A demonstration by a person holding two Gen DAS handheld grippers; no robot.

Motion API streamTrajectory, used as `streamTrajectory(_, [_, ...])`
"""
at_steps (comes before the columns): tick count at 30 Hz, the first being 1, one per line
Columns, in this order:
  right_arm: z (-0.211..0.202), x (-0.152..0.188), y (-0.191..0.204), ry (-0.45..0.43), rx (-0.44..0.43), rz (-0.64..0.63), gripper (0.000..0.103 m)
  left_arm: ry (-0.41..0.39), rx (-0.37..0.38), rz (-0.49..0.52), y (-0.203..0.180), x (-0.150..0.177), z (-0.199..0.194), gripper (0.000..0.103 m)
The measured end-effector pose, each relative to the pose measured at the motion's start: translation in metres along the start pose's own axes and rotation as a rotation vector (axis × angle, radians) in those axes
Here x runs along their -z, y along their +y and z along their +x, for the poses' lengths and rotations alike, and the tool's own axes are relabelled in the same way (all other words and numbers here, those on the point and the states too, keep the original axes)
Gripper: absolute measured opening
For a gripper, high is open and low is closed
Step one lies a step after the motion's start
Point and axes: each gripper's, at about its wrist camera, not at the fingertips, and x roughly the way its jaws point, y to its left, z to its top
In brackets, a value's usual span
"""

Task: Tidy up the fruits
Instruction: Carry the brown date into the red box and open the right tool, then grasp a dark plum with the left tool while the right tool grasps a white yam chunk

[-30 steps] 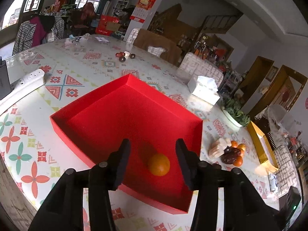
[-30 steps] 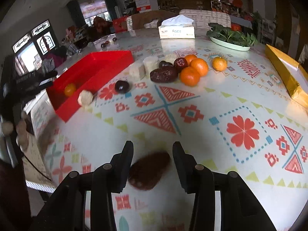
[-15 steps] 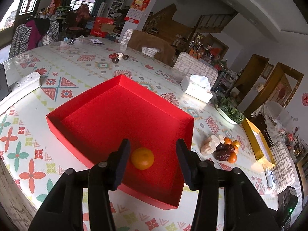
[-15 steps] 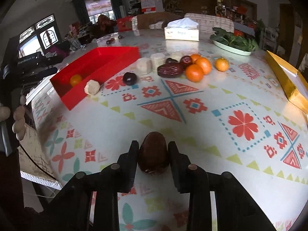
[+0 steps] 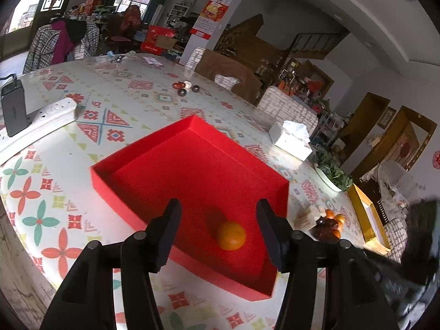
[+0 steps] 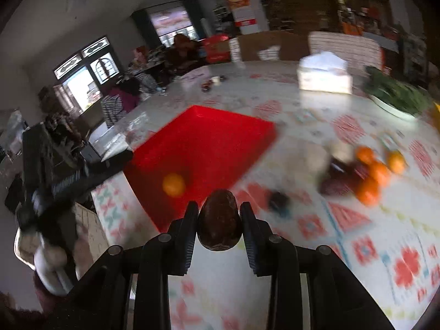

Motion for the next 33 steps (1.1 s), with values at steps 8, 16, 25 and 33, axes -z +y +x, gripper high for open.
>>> streamTrajectory(8, [0.089, -0.031, 0.027, 0.114, 0.031, -0.028, 0.034, -0.006, -0.036, -0.034, 0.030, -0.005, -0.011, 0.060])
streamTrajectory(16, [0.064, -0.040, 0.020, 0.034, 0.039, -0.016, 0.037, -0.012, -0.034, -0.047, 0.041, -0.006, -0.012, 0.063])
streamTrajectory(25, [0.048, 0.018, -0.001, 0.168, 0.084, -0.169, 0.044, 0.011, -0.014, -0.041, 0.035, 0.002, -0.005, 0.065])
streamTrajectory(33, [0.067, 0.027, 0.020, 0.173, 0.127, -0.441, 0.044, 0.010, -0.014, -0.007, 0.020, 0.006, -0.008, 0.065])
